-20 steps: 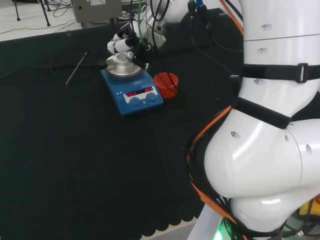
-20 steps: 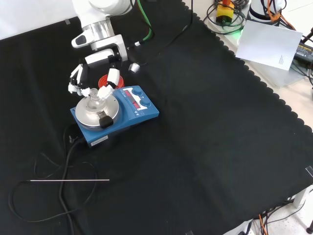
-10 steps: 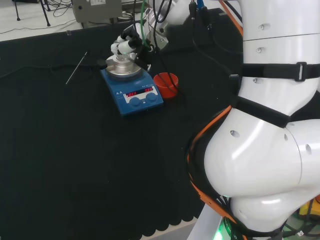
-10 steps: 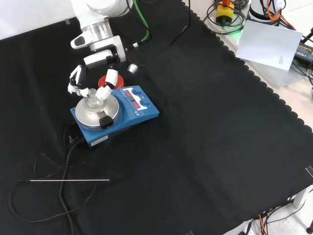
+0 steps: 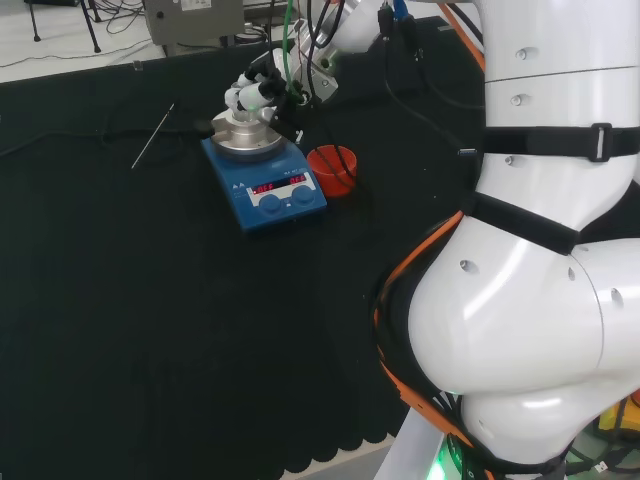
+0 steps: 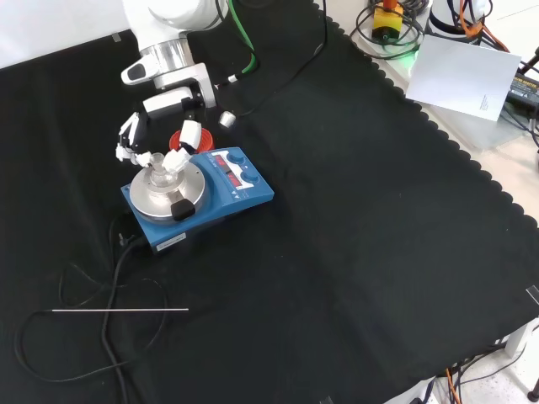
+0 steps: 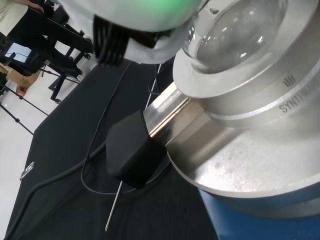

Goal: Place the round-bottom flask on the heater.

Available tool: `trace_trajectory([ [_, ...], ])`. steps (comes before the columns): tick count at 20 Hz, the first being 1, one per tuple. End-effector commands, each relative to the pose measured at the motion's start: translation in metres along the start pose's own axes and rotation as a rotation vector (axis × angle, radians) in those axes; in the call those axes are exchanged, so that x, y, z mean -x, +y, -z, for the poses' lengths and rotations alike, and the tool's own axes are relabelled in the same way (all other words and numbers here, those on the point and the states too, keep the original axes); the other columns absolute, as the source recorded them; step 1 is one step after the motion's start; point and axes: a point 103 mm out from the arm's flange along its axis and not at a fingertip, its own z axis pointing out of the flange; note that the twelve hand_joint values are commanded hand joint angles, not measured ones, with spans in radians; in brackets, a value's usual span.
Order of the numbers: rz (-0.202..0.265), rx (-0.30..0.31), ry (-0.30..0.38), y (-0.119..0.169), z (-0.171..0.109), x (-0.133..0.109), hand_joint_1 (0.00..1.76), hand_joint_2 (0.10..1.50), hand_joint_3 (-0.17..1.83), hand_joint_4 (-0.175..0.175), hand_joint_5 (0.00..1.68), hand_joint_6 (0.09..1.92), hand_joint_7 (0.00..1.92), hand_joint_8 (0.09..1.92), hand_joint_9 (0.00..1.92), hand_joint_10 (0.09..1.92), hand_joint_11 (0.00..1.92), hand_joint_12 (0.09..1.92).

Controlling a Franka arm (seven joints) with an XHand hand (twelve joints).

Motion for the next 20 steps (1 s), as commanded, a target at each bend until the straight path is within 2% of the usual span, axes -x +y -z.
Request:
trace_trajectory([
  [1, -0.009, 0.006, 0.023, 0.002, 0.006, 0.004, 1.09, 0.73, 0.66, 0.155, 1.11, 0.94, 0.50, 0.63, 0.74, 0.58, 0.40, 1.27],
  [2, -0.009, 0.006, 0.028, 0.002, 0.007, 0.005, 1.08, 0.80, 0.54, 0.145, 1.08, 0.95, 0.50, 0.63, 0.73, 0.58, 0.39, 1.28],
  [3, -0.008, 0.005, 0.029, 0.001, 0.008, 0.005, 1.06, 0.79, 0.53, 0.093, 1.00, 0.91, 0.49, 0.63, 0.72, 0.59, 0.37, 1.29],
  [4, -0.008, 0.012, 0.026, 0.001, 0.009, 0.005, 1.05, 0.74, 0.58, 0.047, 0.92, 0.89, 0.48, 0.62, 0.71, 0.59, 0.35, 1.29],
  [6, -0.013, 0.019, 0.022, -0.001, 0.011, 0.005, 1.03, 0.66, 0.68, 0.001, 0.83, 0.86, 0.48, 0.62, 0.70, 0.60, 0.33, 1.30],
  [11, -0.002, 0.017, 0.012, -0.003, 0.014, 0.005, 1.02, 0.62, 0.73, -0.015, 0.79, 0.85, 0.47, 0.63, 0.69, 0.60, 0.32, 1.30],
  [14, 0.020, 0.011, 0.006, -0.006, 0.014, 0.004, 1.01, 0.60, 0.73, -0.019, 0.76, 0.84, 0.47, 0.63, 0.68, 0.60, 0.31, 1.30],
  [16, 0.044, 0.001, 0.000, -0.009, 0.014, 0.003, 0.97, 0.57, 0.73, -0.023, 0.64, 0.82, 0.45, 0.63, 0.67, 0.61, 0.30, 1.31],
  [18, 0.067, 0.000, -0.010, -0.012, 0.016, 0.001, 0.91, 0.54, 0.69, -0.029, 0.46, 0.72, 0.42, 0.64, 0.64, 0.63, 0.27, 1.32],
  [20, 0.079, 0.000, -0.023, -0.016, 0.020, -0.001, 0.84, 0.53, 0.63, -0.030, 0.36, 0.60, 0.39, 0.65, 0.61, 0.65, 0.24, 1.33],
])
